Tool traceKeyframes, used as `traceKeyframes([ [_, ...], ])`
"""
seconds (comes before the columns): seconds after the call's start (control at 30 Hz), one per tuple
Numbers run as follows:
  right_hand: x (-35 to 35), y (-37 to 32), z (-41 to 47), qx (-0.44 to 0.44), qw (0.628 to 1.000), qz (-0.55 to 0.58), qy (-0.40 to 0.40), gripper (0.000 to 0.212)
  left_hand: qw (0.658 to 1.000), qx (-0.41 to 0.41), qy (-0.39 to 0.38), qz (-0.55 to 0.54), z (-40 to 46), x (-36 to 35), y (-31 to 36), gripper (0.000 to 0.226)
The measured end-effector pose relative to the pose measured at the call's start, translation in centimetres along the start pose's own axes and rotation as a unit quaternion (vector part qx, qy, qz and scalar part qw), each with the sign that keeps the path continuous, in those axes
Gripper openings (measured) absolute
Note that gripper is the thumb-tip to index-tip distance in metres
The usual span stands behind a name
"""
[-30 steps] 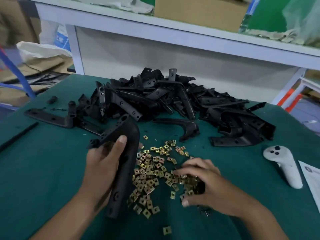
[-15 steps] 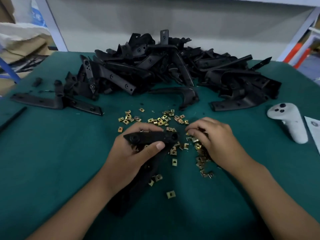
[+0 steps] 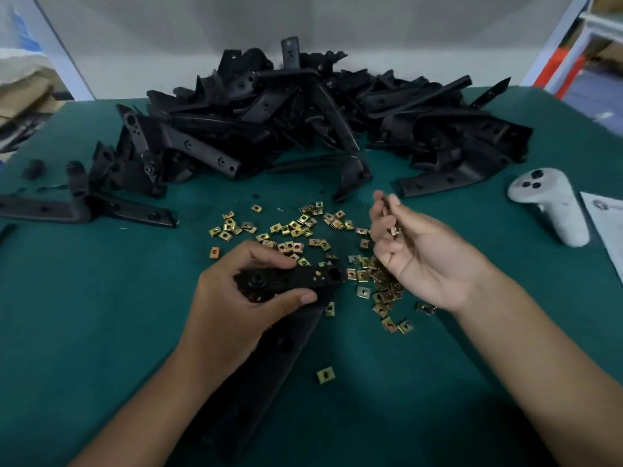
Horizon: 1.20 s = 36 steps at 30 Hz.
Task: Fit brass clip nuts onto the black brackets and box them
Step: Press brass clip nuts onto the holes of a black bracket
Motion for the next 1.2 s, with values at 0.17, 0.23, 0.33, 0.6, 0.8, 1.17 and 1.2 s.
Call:
traceKeyframes([
  [0.17,-0.6,0.5,-0.3,0.024,0.984,-0.174,-0.021,0.029,1.0,-0.004,-0.005,0.001,0.0,-0.1,0.0,0.03],
  [0.23,-0.8,0.7,-0.4,0.033,0.974,-0.224,-0.015,0.021,1.0,-0.003,-0.008,0.001,0.0,-0.1,0.0,0.031],
  [0.33,-1.1,1.0,-0.7,0.025,0.963,-0.265,-0.034,0.013,1.0,0.003,-0.007,-0.013,0.0,-0.2,-0.2,0.032],
  [0.6,-2.0,1.7,-1.1,0.008,0.956,-0.283,-0.082,0.027,1.0,-0.004,-0.01,-0.012,-0.1,-0.3,-0.1,0.032],
  [0.8,-1.8,1.9,-1.0,0.002,0.956,-0.285,-0.076,0.013,0.999,0.004,-0.035,-0.035,-0.1,-0.6,-0.1,0.03],
  [1.17,-0.8,1.8,-0.4,-0.023,0.982,-0.188,-0.017,0.008,0.998,0.012,-0.045,-0.043,-0.1,-0.6,-0.3,0.029],
  [1.2,-0.7,1.7,-0.4,-0.021,0.982,-0.189,-0.017,0.013,0.998,0.01,-0.044,-0.043,-0.1,-0.6,-0.2,0.029],
])
Point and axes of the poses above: each hand's wrist, its own z-axis towards the middle knuckle, its own x-axis out of the back of the hand, y = z × x, the point moved 7 cm from there along z, towards the middle knuckle, and after that the axes turned 8 degrees about -z, right-handed, at the moved point
